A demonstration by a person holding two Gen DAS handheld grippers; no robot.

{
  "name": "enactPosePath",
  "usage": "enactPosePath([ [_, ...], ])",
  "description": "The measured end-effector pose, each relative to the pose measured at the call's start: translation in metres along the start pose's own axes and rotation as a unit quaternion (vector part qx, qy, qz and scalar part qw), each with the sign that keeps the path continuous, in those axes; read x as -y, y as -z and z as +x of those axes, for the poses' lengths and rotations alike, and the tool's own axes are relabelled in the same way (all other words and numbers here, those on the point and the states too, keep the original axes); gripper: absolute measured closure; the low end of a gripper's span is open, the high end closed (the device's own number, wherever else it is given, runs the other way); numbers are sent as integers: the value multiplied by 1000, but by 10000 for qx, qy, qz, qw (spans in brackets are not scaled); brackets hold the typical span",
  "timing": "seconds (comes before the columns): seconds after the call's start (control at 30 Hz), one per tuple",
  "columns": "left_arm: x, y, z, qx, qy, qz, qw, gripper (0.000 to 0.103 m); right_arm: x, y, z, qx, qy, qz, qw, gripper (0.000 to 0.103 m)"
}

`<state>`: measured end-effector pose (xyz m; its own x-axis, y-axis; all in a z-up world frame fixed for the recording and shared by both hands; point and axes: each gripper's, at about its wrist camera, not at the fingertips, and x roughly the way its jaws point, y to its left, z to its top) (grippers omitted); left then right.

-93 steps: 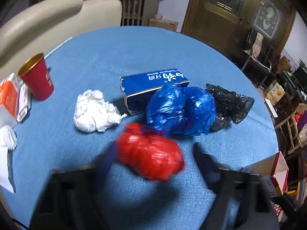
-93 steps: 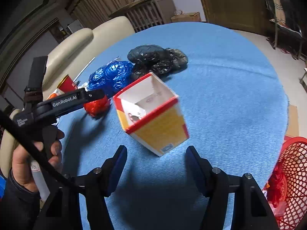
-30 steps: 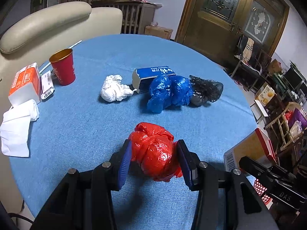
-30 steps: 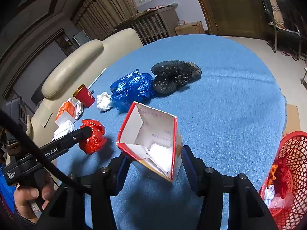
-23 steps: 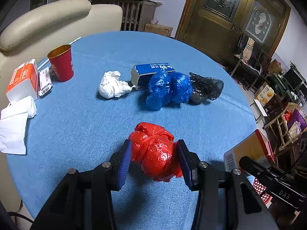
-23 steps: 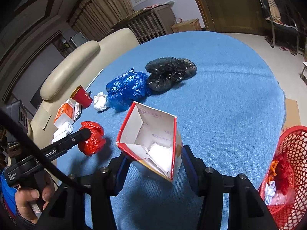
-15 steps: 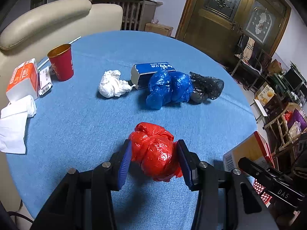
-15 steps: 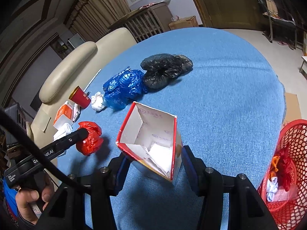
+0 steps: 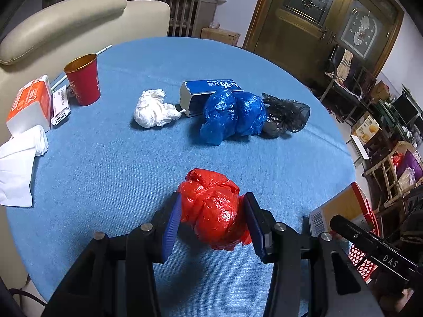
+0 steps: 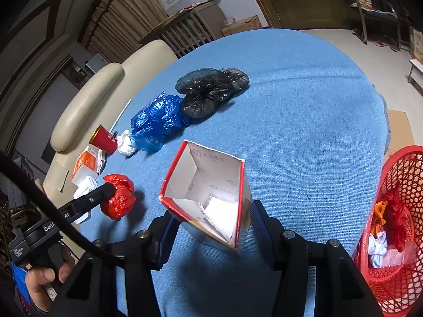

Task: Collect trash
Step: 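Carry the box in the right tool and red bag in the left tool to the wastebasket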

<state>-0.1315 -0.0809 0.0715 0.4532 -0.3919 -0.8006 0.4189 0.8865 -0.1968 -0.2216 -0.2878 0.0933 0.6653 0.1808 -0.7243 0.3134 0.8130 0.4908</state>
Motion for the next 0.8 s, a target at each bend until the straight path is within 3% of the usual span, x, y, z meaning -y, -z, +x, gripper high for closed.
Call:
enactPosePath([
  [0.8, 8, 1, 3, -45, 36, 44, 10000, 54, 6, 1, -2, 19, -147, 82, 9999, 43],
])
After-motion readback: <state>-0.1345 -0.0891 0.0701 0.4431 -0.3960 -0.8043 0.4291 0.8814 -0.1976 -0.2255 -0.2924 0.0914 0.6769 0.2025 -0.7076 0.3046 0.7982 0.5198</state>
